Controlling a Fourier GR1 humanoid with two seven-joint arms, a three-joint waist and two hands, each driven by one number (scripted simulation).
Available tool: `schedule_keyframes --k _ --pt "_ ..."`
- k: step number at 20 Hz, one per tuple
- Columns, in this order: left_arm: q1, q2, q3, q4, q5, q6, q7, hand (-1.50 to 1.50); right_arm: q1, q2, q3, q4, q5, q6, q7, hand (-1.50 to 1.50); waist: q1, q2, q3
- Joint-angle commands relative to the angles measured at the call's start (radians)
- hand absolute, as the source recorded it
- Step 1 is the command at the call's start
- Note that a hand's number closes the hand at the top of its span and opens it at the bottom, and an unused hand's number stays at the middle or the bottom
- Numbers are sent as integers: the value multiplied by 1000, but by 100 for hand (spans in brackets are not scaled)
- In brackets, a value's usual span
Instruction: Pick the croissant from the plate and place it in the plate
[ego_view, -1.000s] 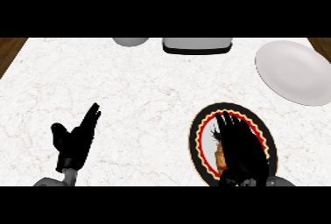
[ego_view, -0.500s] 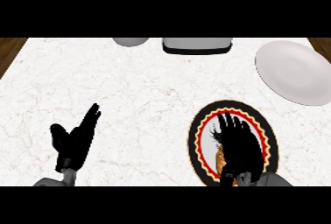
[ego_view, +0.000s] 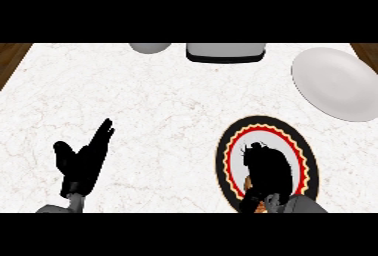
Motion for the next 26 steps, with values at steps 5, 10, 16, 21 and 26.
schedule_keyframes --k 5,10,16,21,26 --pt "-6 -13 -1 -25 -24 22 103 0 40 16 40 67 125 31 15 150 -1 12 -3" --pt "62 -55 -21 17 -32 -18 -1 0 -101 104 -66 90 206 -81 -5 150 10 14 -3" --pt "5 -29 -31 -17 -45 -27 41 0 -330 234 -369 260 280 -372 100 150 63 40 0" --pt "-16 -23 -19 -25 -17 -46 87 0 -503 247 -443 398 482 -539 146 150 70 37 -3" --pt "-9 -10 -2 -11 -21 -53 69 0 -555 269 -573 484 599 -752 183 150 59 38 -2"
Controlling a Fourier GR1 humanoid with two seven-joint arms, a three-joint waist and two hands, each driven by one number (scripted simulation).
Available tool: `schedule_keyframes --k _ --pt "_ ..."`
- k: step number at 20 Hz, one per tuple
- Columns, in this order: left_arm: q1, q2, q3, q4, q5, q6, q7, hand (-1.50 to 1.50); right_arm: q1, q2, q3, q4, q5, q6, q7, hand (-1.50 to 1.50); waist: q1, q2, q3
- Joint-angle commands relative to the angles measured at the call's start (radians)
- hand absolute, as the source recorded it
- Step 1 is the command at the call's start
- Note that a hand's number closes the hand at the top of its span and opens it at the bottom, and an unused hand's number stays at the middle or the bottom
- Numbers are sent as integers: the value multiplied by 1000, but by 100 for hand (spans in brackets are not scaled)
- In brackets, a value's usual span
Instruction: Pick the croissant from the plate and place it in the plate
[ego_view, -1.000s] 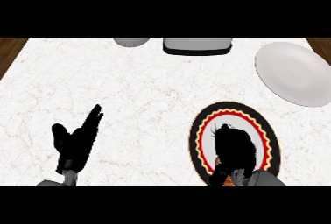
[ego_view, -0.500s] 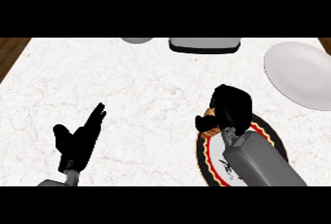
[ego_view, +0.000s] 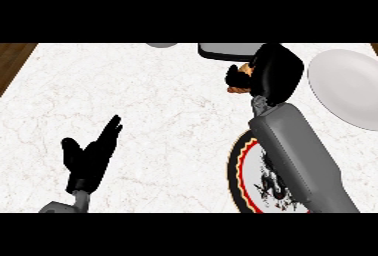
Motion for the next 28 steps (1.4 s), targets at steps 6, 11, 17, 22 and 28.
schedule_keyframes --k 6,11,17,22,28 --pt "21 -18 5 37 5 4 6 0 -35 45 -232 128 168 -435 122 150 -30 0 -5" --pt "44 -23 -6 4 -4 16 32 0 0 21 -349 200 180 -621 10 150 -39 -8 -5" --pt "43 19 43 44 14 -36 13 0 -8 -113 -491 376 168 -743 -74 150 -38 -5 -5" --pt "50 4 34 11 0 -28 24 0 -19 -202 -562 534 30 -849 -231 150 -31 -7 -4" --pt "-14 -63 19 63 -30 10 17 0 -23 -346 -611 637 -227 -854 -493 150 -33 0 -1"
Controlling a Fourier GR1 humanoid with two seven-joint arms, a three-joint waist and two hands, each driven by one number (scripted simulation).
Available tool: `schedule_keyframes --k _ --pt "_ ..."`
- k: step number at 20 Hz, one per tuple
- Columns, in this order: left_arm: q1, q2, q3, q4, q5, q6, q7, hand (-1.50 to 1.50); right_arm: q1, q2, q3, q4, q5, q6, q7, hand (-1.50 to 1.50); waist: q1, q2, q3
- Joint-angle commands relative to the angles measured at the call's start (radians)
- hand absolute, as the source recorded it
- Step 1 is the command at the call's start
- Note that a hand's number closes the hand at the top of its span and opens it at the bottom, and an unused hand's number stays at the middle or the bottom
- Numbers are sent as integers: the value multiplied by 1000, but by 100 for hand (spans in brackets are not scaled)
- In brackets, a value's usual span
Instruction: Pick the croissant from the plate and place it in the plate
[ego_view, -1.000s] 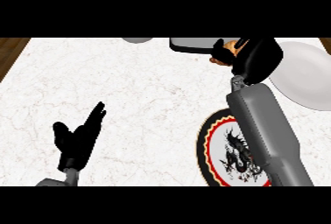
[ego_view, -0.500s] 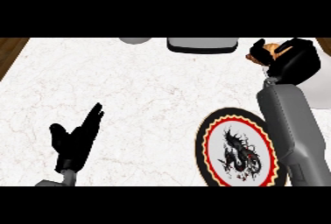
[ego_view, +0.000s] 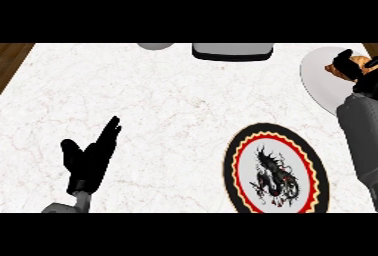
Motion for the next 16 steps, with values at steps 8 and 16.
schedule_keyframes --k 8,16 --pt "-25 4 4 33 -8 -13 45 0 -21 -179 -119 275 -278 182 -174 -150 16 19 -5" --pt "-11 -24 4 38 -3 -14 26 0 -9 -159 -231 285 -493 310 -502 -150 23 23 -1"
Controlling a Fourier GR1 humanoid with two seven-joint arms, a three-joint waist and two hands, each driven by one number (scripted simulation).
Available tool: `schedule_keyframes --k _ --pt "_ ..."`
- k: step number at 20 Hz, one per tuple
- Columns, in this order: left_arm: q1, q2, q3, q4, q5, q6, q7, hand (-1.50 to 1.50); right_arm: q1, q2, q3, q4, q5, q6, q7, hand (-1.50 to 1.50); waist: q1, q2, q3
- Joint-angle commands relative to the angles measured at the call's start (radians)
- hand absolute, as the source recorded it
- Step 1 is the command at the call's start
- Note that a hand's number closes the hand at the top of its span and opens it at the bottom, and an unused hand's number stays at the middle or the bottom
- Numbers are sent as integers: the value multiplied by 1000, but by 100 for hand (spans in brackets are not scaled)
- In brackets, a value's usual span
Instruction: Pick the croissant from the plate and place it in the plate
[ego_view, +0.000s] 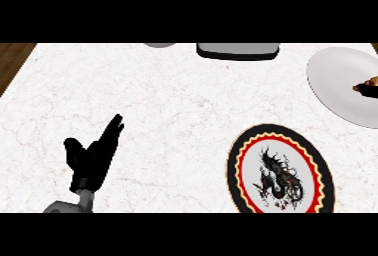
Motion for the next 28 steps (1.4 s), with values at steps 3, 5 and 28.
schedule_keyframes --k 3,5,28 --pt "-7 -31 -23 65 -16 8 14 0 3 16 -107 -40 -166 28 -277 -150 -7 11 -4" --pt "-23 6 18 42 5 -2 44 0 8 22 -155 -77 -228 -3 -368 -150 -11 5 -5" --pt "114 -17 38 3 -28 -28 17 0 344 102 -258 -236 -611 439 -738 -150 -60 -27 -15"
